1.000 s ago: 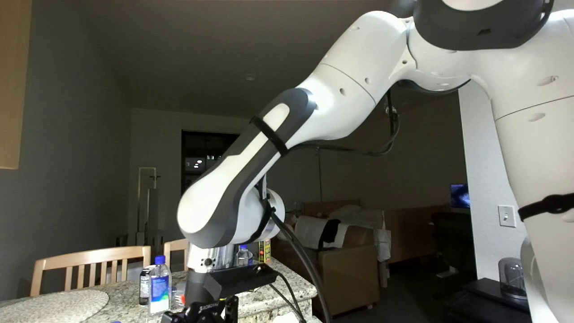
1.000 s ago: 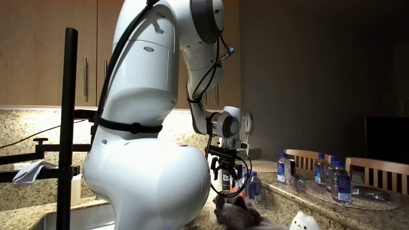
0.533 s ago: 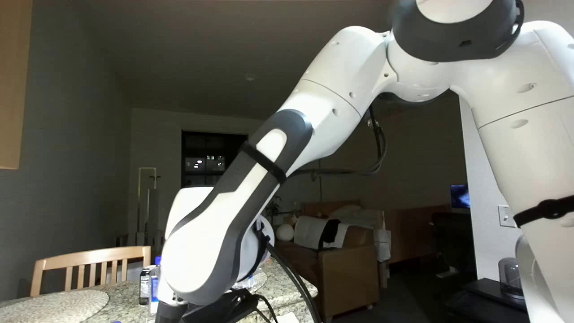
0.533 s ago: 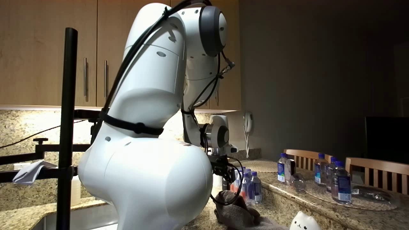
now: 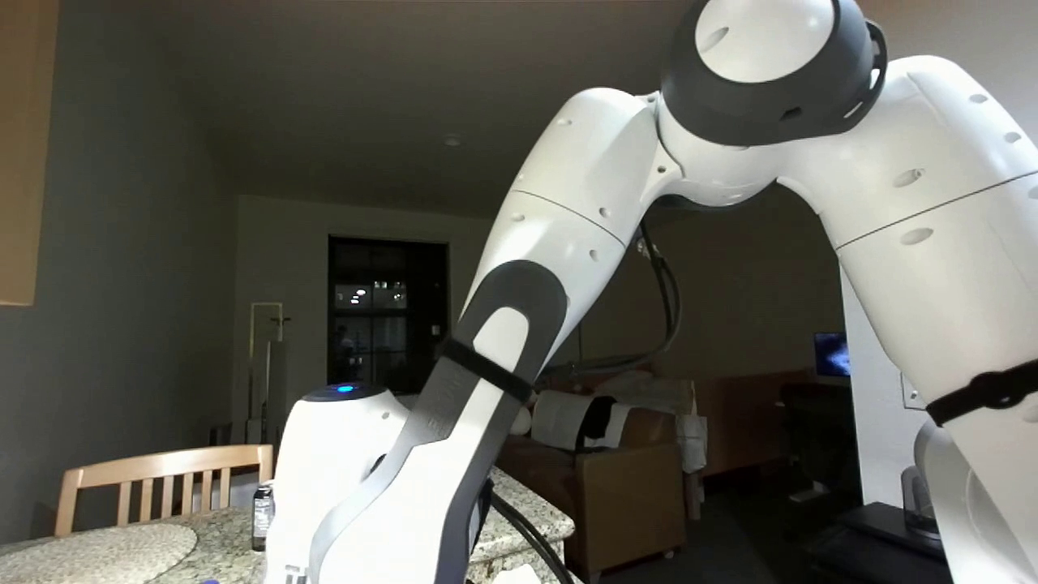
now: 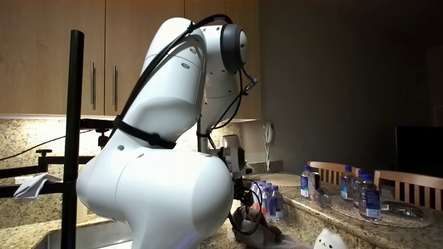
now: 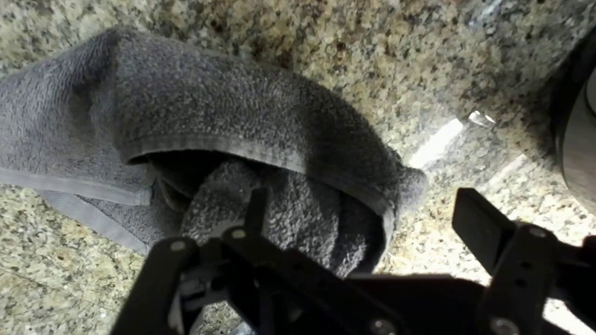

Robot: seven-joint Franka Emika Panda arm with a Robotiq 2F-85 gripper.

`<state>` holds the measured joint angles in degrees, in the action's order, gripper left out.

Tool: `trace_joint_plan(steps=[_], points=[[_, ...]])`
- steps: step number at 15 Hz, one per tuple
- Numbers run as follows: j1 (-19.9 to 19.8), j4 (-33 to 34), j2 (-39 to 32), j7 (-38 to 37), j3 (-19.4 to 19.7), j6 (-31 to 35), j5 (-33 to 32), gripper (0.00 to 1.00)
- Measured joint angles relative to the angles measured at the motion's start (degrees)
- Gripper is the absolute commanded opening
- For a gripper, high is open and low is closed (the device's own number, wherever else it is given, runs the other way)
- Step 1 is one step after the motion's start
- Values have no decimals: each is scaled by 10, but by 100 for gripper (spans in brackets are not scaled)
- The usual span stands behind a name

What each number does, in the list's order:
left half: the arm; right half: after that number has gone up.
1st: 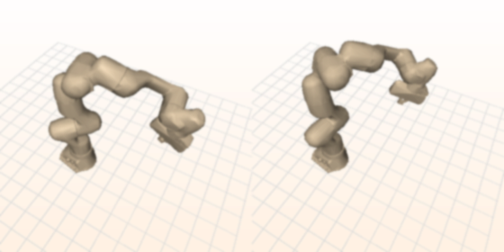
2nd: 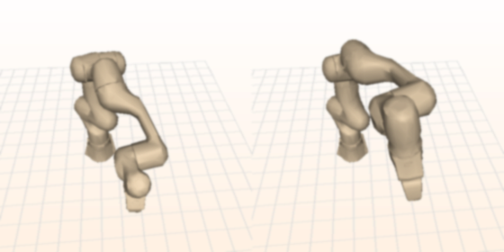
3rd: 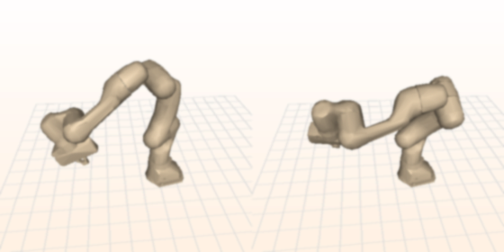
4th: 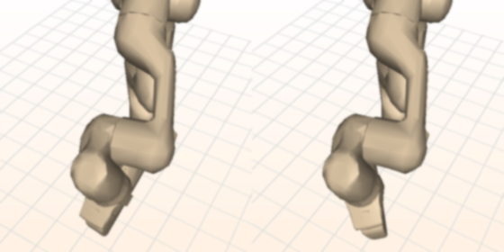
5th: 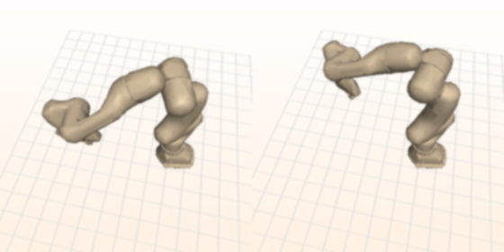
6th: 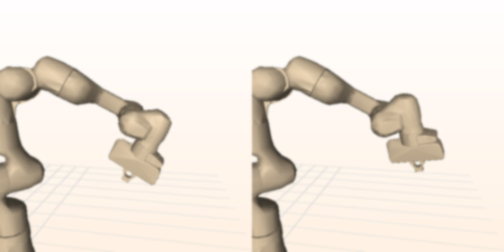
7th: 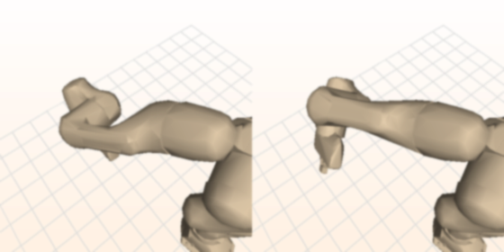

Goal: Move the grey towel to the right.

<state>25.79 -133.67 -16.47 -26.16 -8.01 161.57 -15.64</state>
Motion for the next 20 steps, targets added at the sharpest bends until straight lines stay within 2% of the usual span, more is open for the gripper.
trace_joint_plan(steps=[1,2,3,12,17,19,20], points=[[4,2,-5,-1,3,1,-1,100],[10,3,-10,-1,6,1,-1,75],[15,5,-14,-1,10,1,-1,74],[29,11,-36,-1,17,1,0,13],[30,14,-38,-1,21,1,0,5],[30,18,-38,-1,24,0,0,10],[30,21,-38,-1,25,-2,0,9]])
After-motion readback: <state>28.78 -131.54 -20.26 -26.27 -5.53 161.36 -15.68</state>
